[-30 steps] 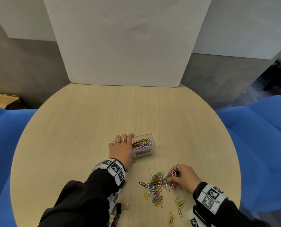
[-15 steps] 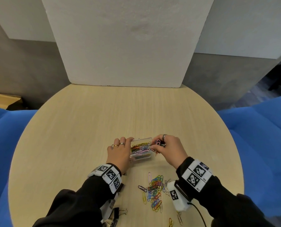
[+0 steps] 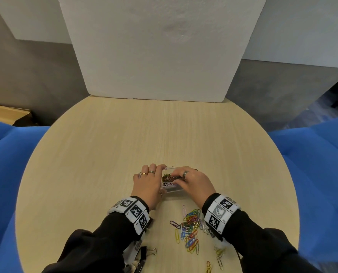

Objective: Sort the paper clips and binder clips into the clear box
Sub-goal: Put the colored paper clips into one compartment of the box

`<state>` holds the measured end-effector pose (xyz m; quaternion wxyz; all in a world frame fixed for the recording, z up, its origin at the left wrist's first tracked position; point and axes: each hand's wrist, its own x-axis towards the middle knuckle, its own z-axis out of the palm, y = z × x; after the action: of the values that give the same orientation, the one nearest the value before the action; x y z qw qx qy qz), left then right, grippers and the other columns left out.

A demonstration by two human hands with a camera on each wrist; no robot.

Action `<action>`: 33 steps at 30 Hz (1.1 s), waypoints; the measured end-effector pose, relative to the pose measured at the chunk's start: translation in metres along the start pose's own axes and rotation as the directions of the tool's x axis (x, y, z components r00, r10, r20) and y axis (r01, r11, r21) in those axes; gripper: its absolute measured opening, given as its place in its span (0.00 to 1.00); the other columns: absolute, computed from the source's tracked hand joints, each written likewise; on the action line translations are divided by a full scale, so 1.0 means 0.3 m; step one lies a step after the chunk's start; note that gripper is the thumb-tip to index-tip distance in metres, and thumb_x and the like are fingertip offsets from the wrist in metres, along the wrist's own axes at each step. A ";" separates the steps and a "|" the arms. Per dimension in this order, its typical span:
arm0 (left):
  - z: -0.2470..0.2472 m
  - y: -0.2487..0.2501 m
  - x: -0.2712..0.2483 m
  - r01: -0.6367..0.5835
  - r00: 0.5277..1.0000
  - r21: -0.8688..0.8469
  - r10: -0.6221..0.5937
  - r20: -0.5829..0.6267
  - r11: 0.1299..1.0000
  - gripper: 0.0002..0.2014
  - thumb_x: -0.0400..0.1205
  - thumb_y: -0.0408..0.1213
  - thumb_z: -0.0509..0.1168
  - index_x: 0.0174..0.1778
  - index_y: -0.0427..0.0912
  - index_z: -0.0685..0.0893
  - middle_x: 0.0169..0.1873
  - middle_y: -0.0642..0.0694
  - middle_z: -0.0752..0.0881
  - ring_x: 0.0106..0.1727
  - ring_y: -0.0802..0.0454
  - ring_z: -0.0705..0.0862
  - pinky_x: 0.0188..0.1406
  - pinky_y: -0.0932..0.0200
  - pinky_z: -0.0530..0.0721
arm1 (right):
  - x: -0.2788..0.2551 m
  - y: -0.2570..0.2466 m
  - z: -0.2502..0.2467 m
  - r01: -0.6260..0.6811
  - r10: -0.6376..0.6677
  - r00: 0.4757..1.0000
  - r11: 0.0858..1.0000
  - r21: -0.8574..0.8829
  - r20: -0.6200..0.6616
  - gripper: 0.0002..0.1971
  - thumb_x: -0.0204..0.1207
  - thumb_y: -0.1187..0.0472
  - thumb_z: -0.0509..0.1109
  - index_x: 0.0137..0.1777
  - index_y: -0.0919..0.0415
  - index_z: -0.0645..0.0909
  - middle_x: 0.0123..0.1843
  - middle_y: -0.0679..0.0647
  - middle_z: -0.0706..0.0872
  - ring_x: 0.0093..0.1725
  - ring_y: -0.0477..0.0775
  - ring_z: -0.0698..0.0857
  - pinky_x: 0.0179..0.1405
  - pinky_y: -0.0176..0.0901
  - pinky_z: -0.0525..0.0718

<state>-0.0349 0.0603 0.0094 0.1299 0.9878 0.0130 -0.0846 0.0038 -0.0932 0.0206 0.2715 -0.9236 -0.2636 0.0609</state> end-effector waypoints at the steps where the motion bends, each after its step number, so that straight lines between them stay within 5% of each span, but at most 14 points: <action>1: 0.001 -0.001 0.000 -0.003 1.000 -0.001 0.003 -0.002 1.000 0.35 0.78 0.49 0.64 0.78 0.51 0.54 0.68 0.49 0.67 0.70 0.47 0.66 0.63 0.50 0.69 | -0.008 0.010 -0.004 0.018 -0.018 1.000 1.000 0.024 -0.022 0.11 0.73 0.60 0.72 0.55 0.56 0.85 0.57 0.49 0.87 0.54 0.49 0.85 0.58 0.43 0.81; 5: 0.002 -0.003 -0.004 -0.008 1.000 0.009 0.008 -0.005 1.000 0.35 0.78 0.49 0.64 0.78 0.51 0.53 0.69 0.49 0.67 0.70 0.47 0.66 0.62 0.50 0.69 | -0.028 0.034 -0.020 0.130 -0.137 0.982 0.990 -0.061 -0.127 0.12 0.68 0.54 0.73 0.51 0.54 0.85 0.51 0.48 0.87 0.51 0.43 0.79 0.53 0.32 0.66; 10: 0.001 -0.001 -0.006 -0.015 1.000 0.007 0.015 -0.009 1.000 0.35 0.78 0.48 0.64 0.78 0.50 0.54 0.69 0.48 0.67 0.70 0.46 0.66 0.62 0.50 0.69 | -0.027 0.052 0.003 0.114 -0.149 0.975 0.972 -0.207 -0.165 0.14 0.69 0.43 0.63 0.38 0.49 0.86 0.37 0.41 0.86 0.44 0.43 0.73 0.43 0.40 0.63; 15: -0.003 -0.003 -0.009 -0.017 1.000 0.008 0.017 -0.004 1.000 0.35 0.78 0.47 0.64 0.79 0.50 0.54 0.69 0.48 0.67 0.70 0.46 0.66 0.62 0.50 0.69 | -0.031 0.052 0.039 0.144 -0.200 0.968 0.936 -0.322 -0.150 0.09 0.63 0.50 0.79 0.41 0.50 0.86 0.39 0.42 0.86 0.43 0.49 0.78 0.42 0.42 0.64; 21: -0.008 -0.001 -0.012 -0.022 1.000 0.002 0.022 0.000 1.000 0.34 0.79 0.45 0.63 0.79 0.50 0.53 0.69 0.49 0.67 0.70 0.46 0.65 0.60 0.51 0.68 | -0.031 0.030 0.062 0.229 -0.298 0.941 0.909 -0.349 -0.161 0.10 0.69 0.54 0.69 0.50 0.50 0.85 0.43 0.44 0.85 0.48 0.45 0.73 0.47 0.39 0.65; 26: -0.014 0.000 -0.012 -0.022 1.000 0.001 0.022 0.004 1.000 0.34 0.79 0.46 0.62 0.79 0.50 0.54 0.68 0.49 0.67 0.70 0.47 0.65 0.61 0.51 0.68 | -0.031 0.018 0.077 0.209 -0.277 0.950 0.907 -0.365 -0.143 0.10 0.64 0.58 0.79 0.44 0.48 0.86 0.40 0.44 0.85 0.41 0.49 0.84 0.45 0.40 0.65; 33: -0.013 0.001 -0.011 -0.025 1.000 0.009 0.025 0.006 1.000 0.35 0.79 0.48 0.62 0.79 0.50 0.52 0.69 0.49 0.67 0.70 0.47 0.65 0.62 0.51 0.68 | -0.030 0.008 0.080 0.169 -0.225 0.972 0.877 -0.450 -0.074 0.09 0.61 0.55 0.81 0.40 0.46 0.86 0.37 0.43 0.84 0.39 0.49 0.84 0.44 0.40 0.62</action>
<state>-0.0376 0.0612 0.0138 0.1264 0.9882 -0.0003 -0.0860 -0.0090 -0.0884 -0.0013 0.0762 -0.9312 -0.3460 -0.0855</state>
